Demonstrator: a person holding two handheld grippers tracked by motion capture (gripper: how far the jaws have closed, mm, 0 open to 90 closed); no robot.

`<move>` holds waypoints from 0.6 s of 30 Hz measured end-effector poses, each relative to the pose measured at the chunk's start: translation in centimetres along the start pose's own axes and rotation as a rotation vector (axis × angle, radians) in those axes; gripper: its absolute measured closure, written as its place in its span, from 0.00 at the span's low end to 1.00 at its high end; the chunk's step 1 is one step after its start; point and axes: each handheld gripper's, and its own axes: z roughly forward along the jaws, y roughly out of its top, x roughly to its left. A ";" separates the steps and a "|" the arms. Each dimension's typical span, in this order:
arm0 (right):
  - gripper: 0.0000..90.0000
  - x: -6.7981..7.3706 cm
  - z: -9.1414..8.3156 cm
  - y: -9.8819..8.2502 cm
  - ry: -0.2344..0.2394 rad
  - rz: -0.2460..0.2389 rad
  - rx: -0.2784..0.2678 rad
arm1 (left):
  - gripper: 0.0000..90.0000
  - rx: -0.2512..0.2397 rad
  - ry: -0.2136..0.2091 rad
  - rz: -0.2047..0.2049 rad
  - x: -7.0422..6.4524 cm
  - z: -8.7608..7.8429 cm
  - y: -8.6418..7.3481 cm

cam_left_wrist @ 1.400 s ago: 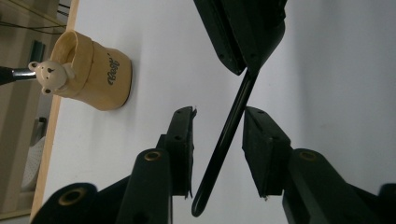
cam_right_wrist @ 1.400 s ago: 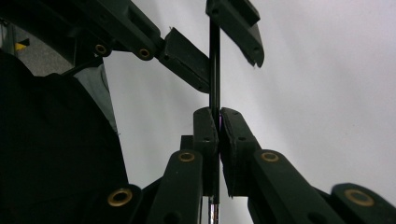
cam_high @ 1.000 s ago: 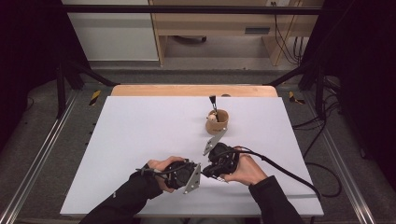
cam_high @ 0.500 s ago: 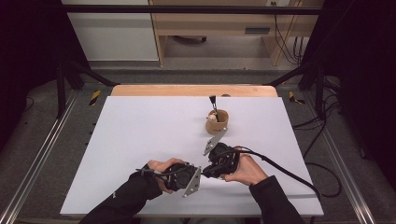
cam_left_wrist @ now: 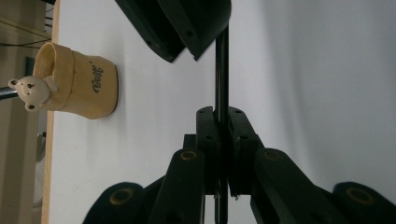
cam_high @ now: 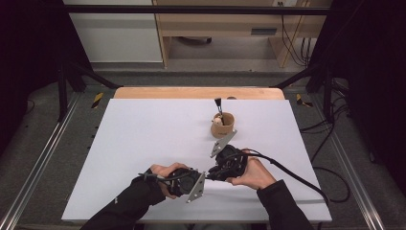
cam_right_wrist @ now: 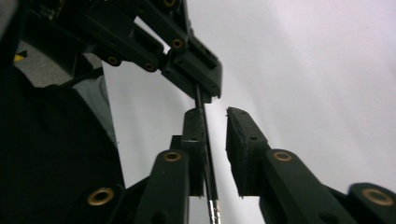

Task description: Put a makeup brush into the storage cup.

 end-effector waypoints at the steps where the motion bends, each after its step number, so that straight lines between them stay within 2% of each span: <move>1: 0.83 0.0 -0.2 0.0 -0.013 0.006 -0.015 | 0.94 0.000 0.000 0.000 0.0 0.0 0.0; 3: 0.82 0.0 -0.5 0.0 -0.016 -0.001 -0.021 | 0.94 0.008 0.001 -0.011 0.1 -0.1 -0.1; 4: 0.77 0.0 -0.9 -0.1 -0.042 -0.003 -0.051 | 0.94 0.020 0.005 -0.010 0.2 -0.3 -0.3; 5: 0.77 0.0 -0.9 -0.1 -0.042 -0.003 -0.051 | 0.94 0.020 0.005 -0.010 0.2 -0.3 -0.3; 6: 0.73 0.0 -1.4 -0.1 -0.063 -0.004 -0.064 | 0.94 0.033 0.000 -0.019 0.3 -0.4 -0.6; 8: 0.68 0.0 -1.7 -0.2 -0.083 0.006 -0.093 | 0.94 0.015 -0.004 -0.072 0.1 -0.2 -0.9; 11: 0.65 -0.1 -2.1 -0.2 -0.107 0.008 -0.117 | 0.94 0.024 -0.008 -0.085 0.2 -0.3 -1.2; 12: 0.60 -0.2 -2.4 -0.3 -0.132 0.021 -0.147 | 0.94 0.026 -0.013 -0.109 0.1 -0.3 -1.4; 14: 0.60 -0.3 -2.6 -0.4 -0.142 0.020 -0.156 | 0.94 0.029 -0.013 -0.118 0.1 -0.3 -1.5; 18: 0.53 -0.5 -3.0 -0.8 -0.177 0.033 -0.206 | 0.94 0.021 -0.025 -0.174 0.3 -0.4 -2.1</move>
